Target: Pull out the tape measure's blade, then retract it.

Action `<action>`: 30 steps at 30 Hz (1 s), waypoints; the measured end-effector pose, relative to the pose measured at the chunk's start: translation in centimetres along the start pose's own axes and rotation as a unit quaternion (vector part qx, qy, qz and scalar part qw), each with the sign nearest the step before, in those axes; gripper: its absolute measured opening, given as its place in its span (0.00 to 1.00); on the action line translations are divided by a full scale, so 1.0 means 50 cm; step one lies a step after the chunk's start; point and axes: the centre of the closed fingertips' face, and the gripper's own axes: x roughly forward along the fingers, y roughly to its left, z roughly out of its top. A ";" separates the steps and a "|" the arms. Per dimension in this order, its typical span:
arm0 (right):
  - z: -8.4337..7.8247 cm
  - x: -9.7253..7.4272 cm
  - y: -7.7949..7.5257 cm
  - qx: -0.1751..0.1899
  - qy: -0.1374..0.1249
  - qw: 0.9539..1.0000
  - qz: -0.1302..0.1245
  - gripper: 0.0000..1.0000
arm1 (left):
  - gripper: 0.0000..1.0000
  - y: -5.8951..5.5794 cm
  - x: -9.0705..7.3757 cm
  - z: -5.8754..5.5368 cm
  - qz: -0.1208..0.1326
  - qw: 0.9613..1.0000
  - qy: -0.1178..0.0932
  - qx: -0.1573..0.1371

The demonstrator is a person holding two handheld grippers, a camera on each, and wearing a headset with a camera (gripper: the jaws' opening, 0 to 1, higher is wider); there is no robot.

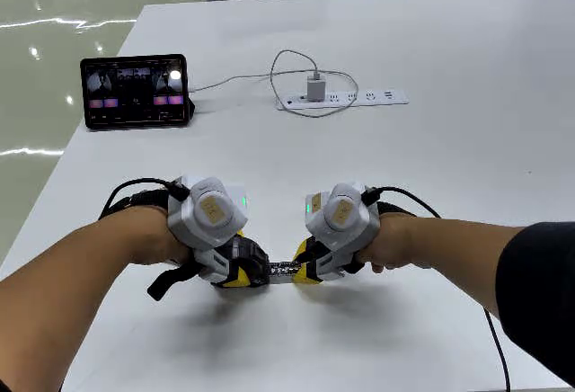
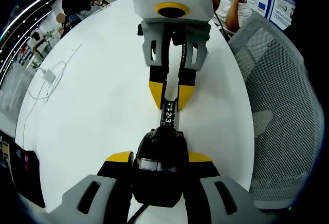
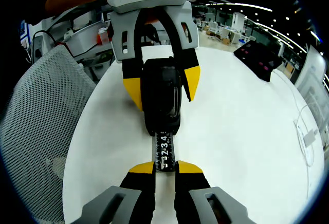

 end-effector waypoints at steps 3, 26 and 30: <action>-0.003 -0.002 0.000 0.000 0.002 1.000 0.000 0.10 | 0.33 0.000 0.000 0.000 0.000 1.000 0.000 0.000; -0.028 -0.020 -0.002 0.012 0.003 1.000 -0.002 0.10 | 0.33 0.001 0.001 0.002 0.000 1.000 -0.003 -0.004; -0.033 -0.023 -0.004 0.015 0.002 1.000 -0.002 0.10 | 0.33 0.001 0.001 0.002 0.000 1.000 -0.003 -0.004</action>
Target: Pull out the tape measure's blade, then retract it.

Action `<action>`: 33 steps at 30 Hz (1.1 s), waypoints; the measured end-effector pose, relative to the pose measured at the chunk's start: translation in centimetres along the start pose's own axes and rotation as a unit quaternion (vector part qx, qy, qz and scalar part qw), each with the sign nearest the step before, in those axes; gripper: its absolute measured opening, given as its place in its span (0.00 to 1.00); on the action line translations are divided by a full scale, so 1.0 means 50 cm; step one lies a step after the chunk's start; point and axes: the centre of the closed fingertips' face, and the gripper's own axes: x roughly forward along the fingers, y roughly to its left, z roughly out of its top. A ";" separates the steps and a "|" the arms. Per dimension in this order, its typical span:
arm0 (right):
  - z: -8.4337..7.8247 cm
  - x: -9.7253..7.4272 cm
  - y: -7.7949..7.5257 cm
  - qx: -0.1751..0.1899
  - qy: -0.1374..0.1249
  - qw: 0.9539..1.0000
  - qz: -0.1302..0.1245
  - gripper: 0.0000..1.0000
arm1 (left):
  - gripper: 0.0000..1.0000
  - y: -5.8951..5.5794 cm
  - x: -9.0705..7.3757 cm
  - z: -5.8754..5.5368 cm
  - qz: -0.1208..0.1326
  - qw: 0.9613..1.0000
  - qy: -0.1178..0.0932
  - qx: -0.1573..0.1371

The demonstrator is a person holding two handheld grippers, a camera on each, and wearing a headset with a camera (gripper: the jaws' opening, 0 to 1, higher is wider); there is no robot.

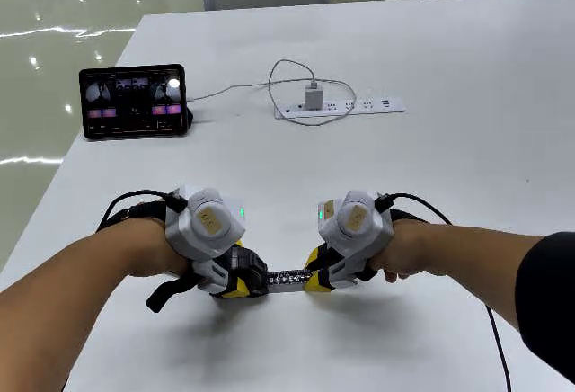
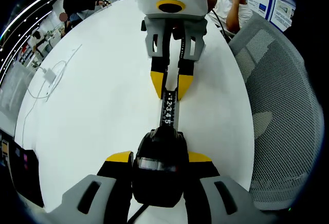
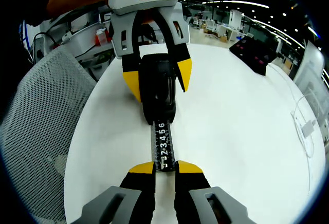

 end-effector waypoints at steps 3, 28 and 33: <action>-0.003 -0.003 0.000 -0.001 0.002 1.000 0.000 0.10 | 0.33 0.000 0.000 0.000 0.000 1.000 0.000 0.000; -0.035 -0.031 0.000 0.010 0.006 1.000 -0.002 0.10 | 0.33 0.000 0.001 0.001 0.000 1.000 -0.001 0.002; -0.038 -0.034 0.000 0.012 0.007 1.000 -0.001 0.10 | 0.33 -0.001 0.001 0.001 0.001 1.000 -0.003 0.001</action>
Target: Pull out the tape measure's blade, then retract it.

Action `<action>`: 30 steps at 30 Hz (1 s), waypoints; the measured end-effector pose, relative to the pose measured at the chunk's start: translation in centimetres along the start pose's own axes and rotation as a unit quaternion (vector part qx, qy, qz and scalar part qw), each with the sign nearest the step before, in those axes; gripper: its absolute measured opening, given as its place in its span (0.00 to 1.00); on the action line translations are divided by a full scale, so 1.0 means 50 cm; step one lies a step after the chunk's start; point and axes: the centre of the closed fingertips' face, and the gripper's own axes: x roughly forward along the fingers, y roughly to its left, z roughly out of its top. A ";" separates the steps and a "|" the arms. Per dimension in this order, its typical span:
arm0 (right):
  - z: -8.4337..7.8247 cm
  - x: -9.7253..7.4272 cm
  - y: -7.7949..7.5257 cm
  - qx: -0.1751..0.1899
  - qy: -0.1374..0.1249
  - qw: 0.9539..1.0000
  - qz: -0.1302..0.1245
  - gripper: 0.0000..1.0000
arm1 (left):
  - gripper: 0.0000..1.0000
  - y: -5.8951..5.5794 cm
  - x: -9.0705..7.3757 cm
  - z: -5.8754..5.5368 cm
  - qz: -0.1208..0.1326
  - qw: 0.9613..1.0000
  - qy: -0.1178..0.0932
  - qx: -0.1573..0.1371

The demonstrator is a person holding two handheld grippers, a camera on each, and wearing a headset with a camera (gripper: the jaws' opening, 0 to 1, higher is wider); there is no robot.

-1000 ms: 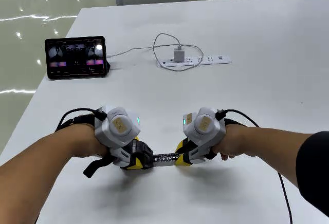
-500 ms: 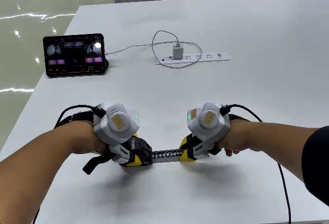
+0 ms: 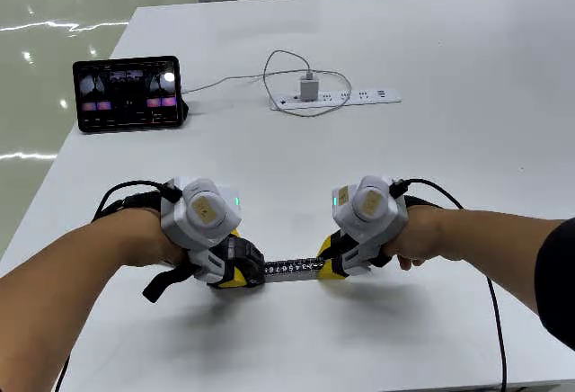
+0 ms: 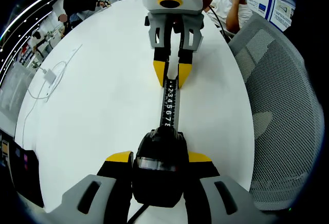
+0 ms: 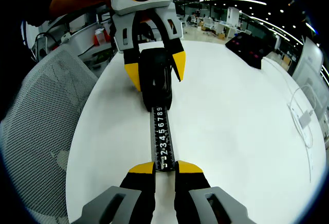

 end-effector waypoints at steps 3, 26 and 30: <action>-0.003 -0.002 0.000 0.001 0.000 1.000 0.000 0.10 | 0.33 0.000 0.000 0.000 0.000 1.000 -0.001 0.000; -0.022 -0.015 -0.004 0.001 0.006 1.000 0.001 0.09 | 0.33 0.000 -0.001 0.000 0.002 1.000 -0.002 -0.004; -0.026 -0.018 -0.004 0.001 0.007 1.000 0.000 0.09 | 0.33 0.000 -0.001 0.000 0.003 1.000 -0.002 -0.004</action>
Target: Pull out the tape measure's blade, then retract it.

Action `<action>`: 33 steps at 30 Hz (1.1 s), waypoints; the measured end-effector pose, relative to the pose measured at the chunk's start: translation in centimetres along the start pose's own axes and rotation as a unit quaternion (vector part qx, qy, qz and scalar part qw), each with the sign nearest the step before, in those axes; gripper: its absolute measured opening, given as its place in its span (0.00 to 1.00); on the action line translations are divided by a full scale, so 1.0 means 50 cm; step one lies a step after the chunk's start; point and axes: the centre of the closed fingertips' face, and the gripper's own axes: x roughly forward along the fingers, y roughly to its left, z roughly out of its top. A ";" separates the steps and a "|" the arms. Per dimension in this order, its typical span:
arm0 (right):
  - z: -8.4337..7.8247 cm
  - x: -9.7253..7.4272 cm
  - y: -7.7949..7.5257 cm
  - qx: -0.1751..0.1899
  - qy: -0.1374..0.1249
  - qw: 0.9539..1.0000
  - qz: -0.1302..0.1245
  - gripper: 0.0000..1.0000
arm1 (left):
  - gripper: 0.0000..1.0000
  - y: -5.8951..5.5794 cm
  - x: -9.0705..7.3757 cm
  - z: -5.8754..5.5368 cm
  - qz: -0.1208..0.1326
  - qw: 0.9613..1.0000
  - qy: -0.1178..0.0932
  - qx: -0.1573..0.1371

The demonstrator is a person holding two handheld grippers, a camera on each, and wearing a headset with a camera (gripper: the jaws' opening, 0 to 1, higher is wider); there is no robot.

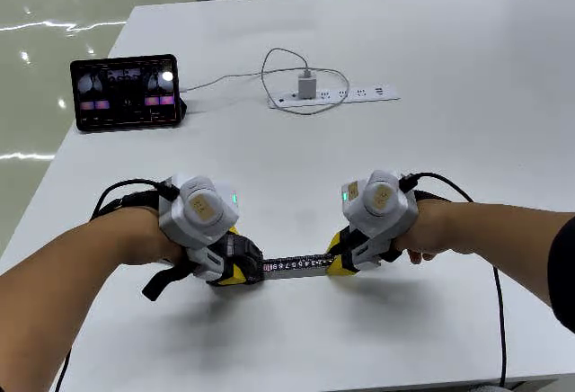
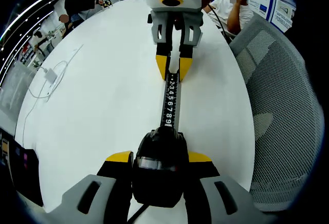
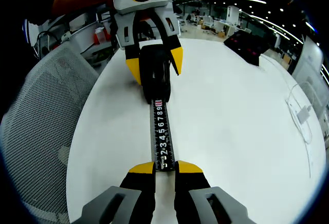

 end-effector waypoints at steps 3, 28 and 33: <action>-0.002 -0.002 0.000 0.001 0.000 1.000 -0.001 0.09 | 0.33 0.000 0.000 0.000 0.000 1.000 0.000 0.000; -0.027 -0.023 -0.003 0.008 0.001 1.000 -0.004 0.10 | 0.33 -0.001 0.000 0.002 0.002 1.000 -0.016 -0.003; -0.031 -0.026 -0.003 0.010 -0.001 1.000 -0.005 0.10 | 0.33 0.000 0.000 0.002 0.002 1.000 -0.015 -0.001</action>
